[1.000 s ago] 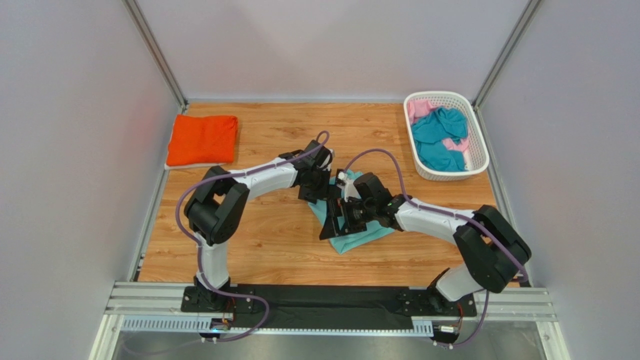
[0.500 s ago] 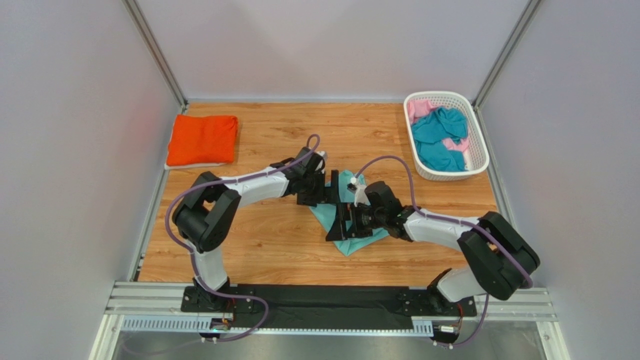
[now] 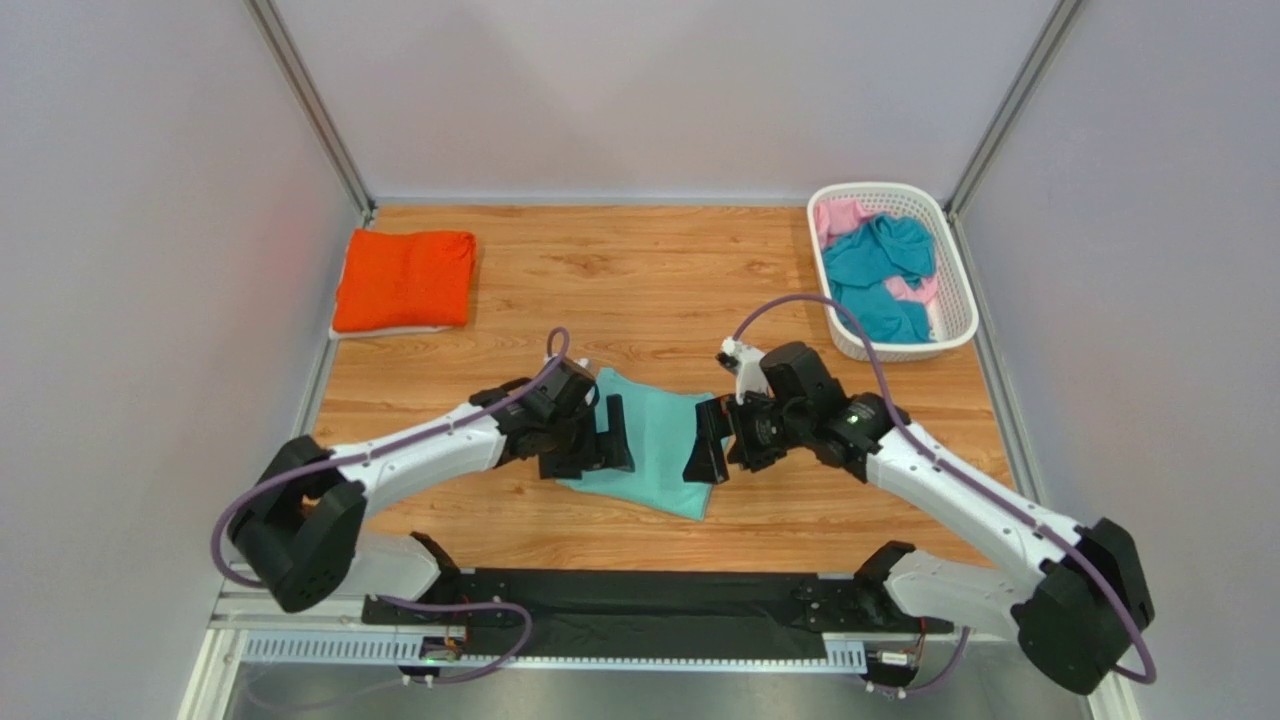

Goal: Fold and stack the t-shirts
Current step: Neatly place the folded tshirt to the corner

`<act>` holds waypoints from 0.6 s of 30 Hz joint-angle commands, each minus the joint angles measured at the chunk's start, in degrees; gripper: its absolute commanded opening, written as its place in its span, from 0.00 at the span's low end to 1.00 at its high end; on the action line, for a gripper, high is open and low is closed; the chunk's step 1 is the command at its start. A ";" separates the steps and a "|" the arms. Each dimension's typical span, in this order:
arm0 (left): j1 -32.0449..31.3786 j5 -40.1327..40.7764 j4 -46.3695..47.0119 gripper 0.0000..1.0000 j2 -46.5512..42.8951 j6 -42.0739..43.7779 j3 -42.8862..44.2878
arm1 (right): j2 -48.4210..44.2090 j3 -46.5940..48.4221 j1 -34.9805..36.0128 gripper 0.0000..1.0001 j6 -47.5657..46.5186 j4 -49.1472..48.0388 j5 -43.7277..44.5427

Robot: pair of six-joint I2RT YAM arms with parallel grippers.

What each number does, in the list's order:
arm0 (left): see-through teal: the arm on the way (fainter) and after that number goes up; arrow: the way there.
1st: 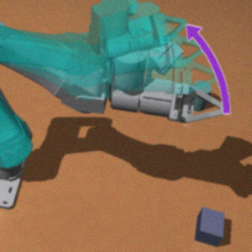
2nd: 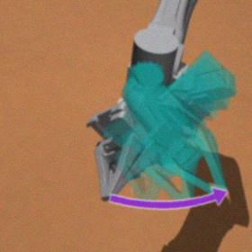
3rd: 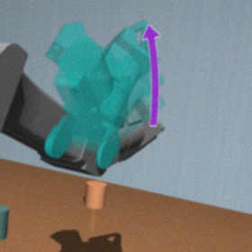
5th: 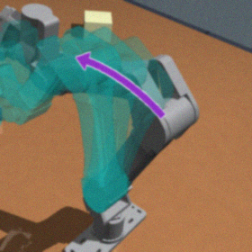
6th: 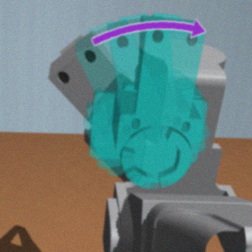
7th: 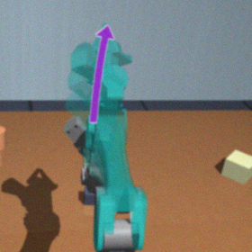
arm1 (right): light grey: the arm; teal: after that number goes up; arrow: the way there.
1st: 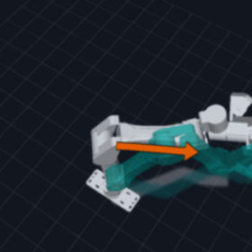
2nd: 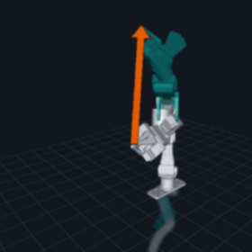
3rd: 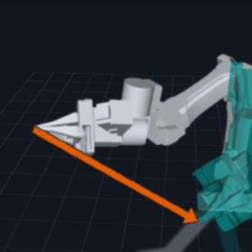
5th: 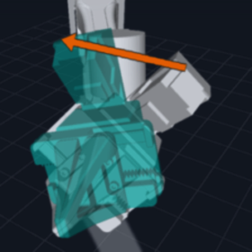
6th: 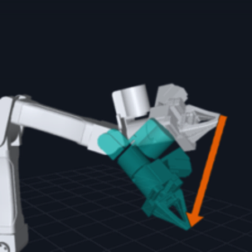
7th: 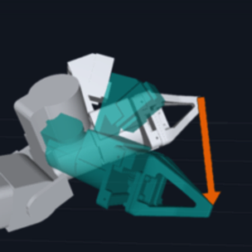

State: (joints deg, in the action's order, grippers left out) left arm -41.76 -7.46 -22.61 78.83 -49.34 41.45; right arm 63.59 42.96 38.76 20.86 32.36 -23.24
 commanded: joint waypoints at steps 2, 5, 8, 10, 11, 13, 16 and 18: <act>-1.48 4.29 -7.08 1.00 -10.26 -2.43 1.70 | -4.61 0.64 0.00 1.00 2.15 0.70 -6.81; -1.48 10.60 -12.53 1.00 -13.34 -1.11 3.27 | -6.98 -0.07 -0.09 1.00 5.67 -0.37 -2.96; -0.44 17.47 -17.72 1.00 -13.09 1.26 5.13 | -9.62 0.02 -0.09 1.00 8.74 1.91 10.70; 1.23 18.36 -17.38 1.00 -12.04 3.36 5.04 | -11.20 0.63 -0.18 1.00 10.07 4.54 16.10; 3.07 17.67 -16.68 1.00 -10.73 4.25 4.61 | -11.64 0.72 -0.18 1.00 11.21 4.99 19.52; 5.01 15.65 -13.26 1.00 -9.05 7.22 4.34 | -12.35 0.63 -0.18 1.00 11.74 5.34 20.34; 7.04 11.78 -8.60 1.00 -4.66 9.78 4.78 | -11.83 0.46 -0.27 1.00 11.83 5.35 19.73; 7.30 10.37 -7.89 0.99 -0.97 11.46 6.53 | -11.30 0.55 -0.18 1.00 11.74 5.61 19.29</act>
State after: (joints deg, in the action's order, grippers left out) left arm -34.76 5.74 -33.76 74.74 -42.72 45.41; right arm 52.16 42.96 38.68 31.03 37.30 -6.83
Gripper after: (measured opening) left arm 0.994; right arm 0.998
